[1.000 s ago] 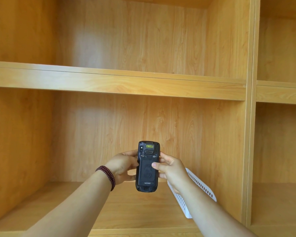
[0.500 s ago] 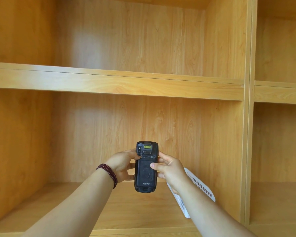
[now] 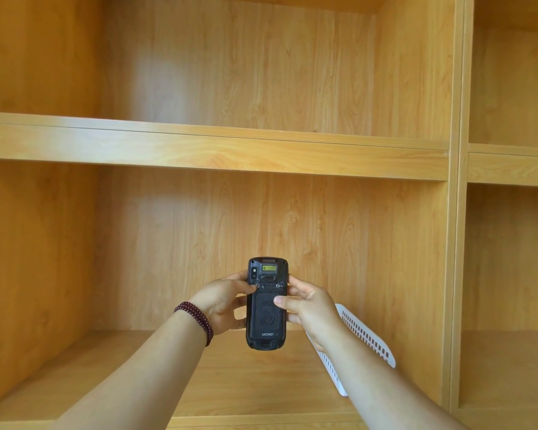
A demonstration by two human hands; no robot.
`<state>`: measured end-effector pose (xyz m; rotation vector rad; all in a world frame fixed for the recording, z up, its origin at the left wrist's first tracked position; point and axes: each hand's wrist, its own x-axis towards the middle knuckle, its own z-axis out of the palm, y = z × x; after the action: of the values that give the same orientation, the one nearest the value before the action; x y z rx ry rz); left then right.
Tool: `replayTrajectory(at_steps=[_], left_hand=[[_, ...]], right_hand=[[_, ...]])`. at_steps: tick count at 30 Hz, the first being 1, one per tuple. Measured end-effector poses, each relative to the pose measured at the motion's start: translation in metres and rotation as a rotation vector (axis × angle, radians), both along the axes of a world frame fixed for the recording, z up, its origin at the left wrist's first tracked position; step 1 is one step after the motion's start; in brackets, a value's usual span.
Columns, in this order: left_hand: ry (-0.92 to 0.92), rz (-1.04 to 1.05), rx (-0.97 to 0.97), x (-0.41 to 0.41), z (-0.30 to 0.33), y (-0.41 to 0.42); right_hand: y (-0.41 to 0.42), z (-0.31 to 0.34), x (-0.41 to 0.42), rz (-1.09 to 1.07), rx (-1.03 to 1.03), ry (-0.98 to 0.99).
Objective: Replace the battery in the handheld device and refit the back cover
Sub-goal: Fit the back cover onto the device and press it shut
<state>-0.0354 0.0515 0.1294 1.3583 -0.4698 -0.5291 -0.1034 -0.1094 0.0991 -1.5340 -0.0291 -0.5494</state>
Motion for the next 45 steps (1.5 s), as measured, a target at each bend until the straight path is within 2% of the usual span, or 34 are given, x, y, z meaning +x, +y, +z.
replayTrajectory(at_steps=[4, 9, 15, 23, 29, 33, 36, 40, 45], left_hand=[[-0.025, -0.010, -0.011, 0.002, -0.001, 0.000], [-0.151, -0.065, -0.028, 0.009, -0.002, 0.005], [-0.371, 0.098, 0.034, 0.003, 0.002, -0.002], [-0.381, 0.151, 0.026, 0.004, 0.003, -0.010], [-0.400, 0.095, -0.049, 0.010, -0.002, -0.002], [-0.475, -0.026, 0.146, 0.006, -0.006, 0.003], [-0.482, 0.003, 0.157, 0.005, -0.010, 0.004], [-0.491, 0.060, 0.173, 0.003, -0.011, 0.002], [-0.499, -0.002, 0.221, -0.002, -0.006, 0.008]], right_hand=[[-0.001, 0.000, 0.000, 0.011, 0.004, -0.004], [-0.004, 0.007, -0.001, 0.014, 0.006, -0.027], [-0.002, 0.012, -0.002, 0.066, -0.018, -0.006], [0.001, 0.017, 0.003, -0.036, -0.052, -0.017], [-0.002, 0.019, -0.002, 0.103, -0.101, 0.080], [-0.002, 0.019, -0.003, 0.074, -0.029, 0.012], [-0.002, 0.016, -0.002, 0.083, -0.009, 0.017], [-0.006, 0.011, -0.003, 0.173, -0.086, 0.080], [-0.005, 0.008, -0.005, 0.158, -0.100, 0.074]])
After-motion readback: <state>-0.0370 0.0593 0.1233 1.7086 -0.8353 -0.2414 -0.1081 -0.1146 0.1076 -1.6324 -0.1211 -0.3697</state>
